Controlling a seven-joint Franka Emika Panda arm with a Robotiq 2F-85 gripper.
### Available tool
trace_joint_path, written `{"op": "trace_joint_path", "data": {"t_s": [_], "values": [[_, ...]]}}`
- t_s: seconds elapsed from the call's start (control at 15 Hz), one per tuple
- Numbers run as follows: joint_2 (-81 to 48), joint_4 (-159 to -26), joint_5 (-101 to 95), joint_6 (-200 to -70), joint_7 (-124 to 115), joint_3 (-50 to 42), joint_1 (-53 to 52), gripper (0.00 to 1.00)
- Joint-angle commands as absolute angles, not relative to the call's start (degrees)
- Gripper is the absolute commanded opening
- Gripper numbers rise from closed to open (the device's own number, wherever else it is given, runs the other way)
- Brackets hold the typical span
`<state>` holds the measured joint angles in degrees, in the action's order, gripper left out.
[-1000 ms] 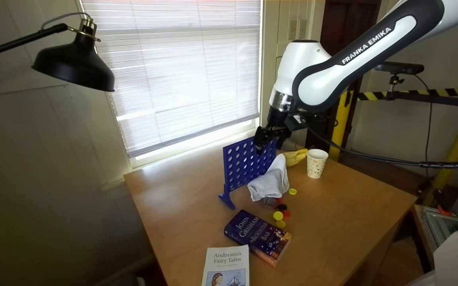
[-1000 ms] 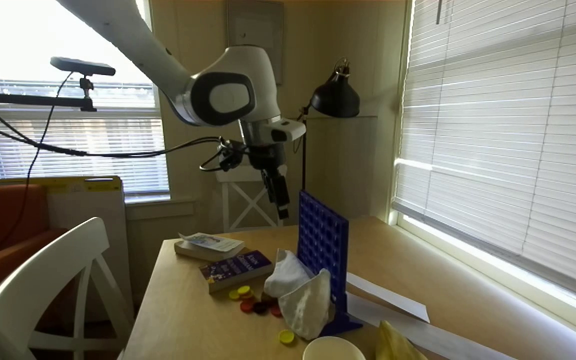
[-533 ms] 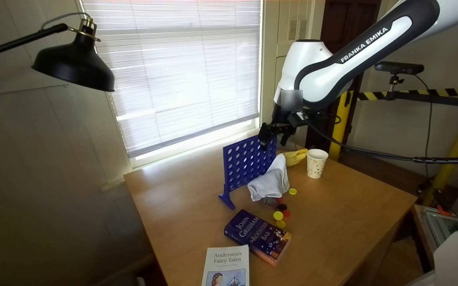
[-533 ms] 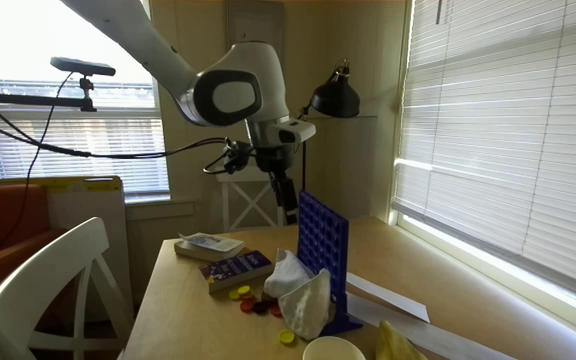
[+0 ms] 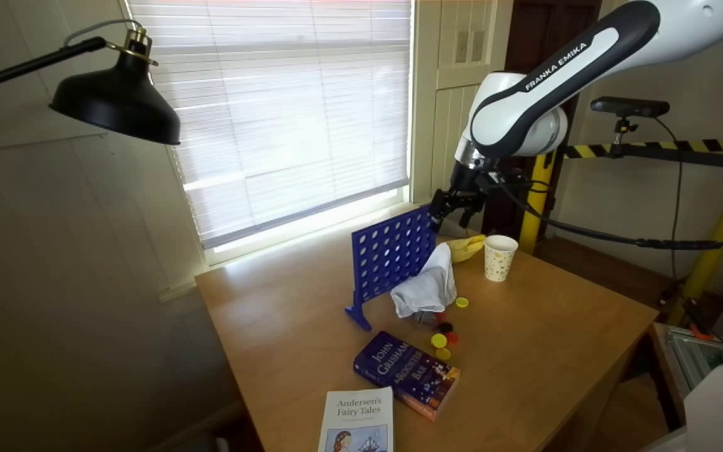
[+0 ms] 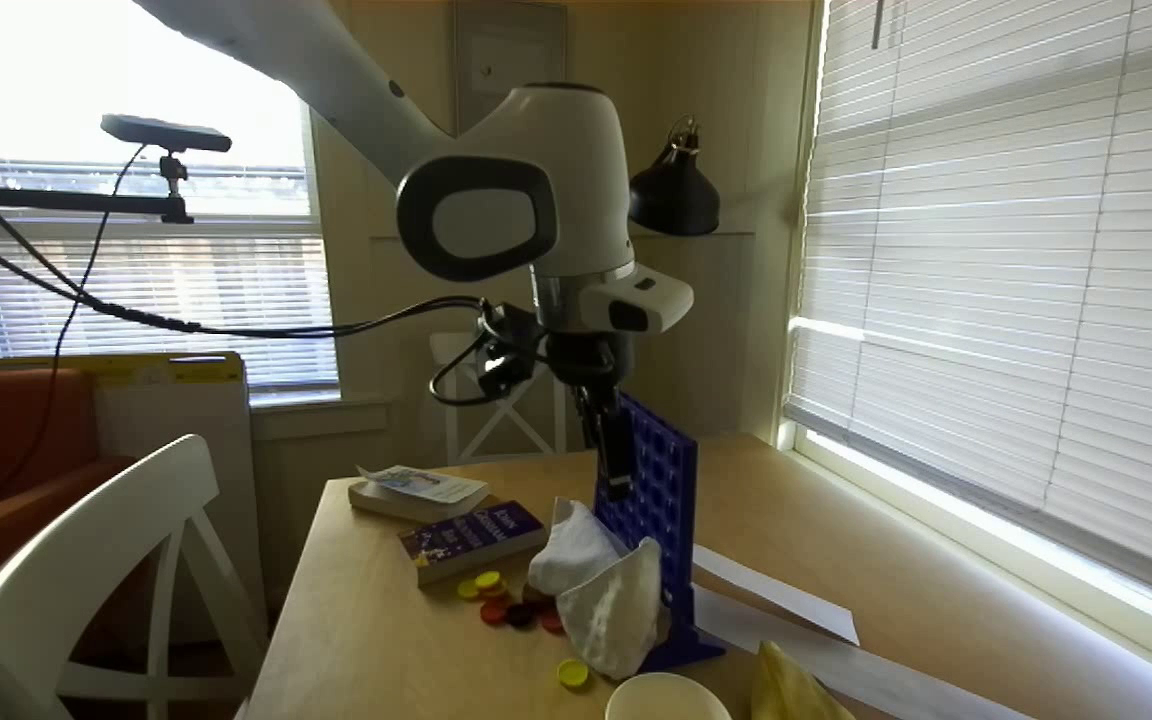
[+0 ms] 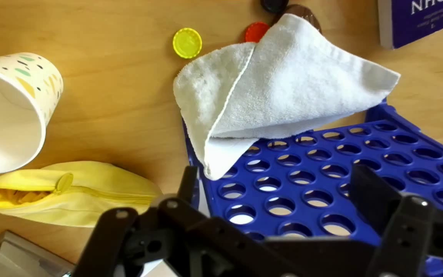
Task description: Hang the white towel over the blue gameboard.
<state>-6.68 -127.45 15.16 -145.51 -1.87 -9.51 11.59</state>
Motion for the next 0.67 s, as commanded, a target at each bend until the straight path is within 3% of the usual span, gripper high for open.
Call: {"op": "trace_joint_path", "data": {"t_s": [0.0,0.6], "values": [[-9.79,-126.94,21.79,-145.38,5.94,-9.09,13.66,1.0],[-14.81,-126.53,25.37,-150.19,14.56,-7.38,16.33,1.0]]}}
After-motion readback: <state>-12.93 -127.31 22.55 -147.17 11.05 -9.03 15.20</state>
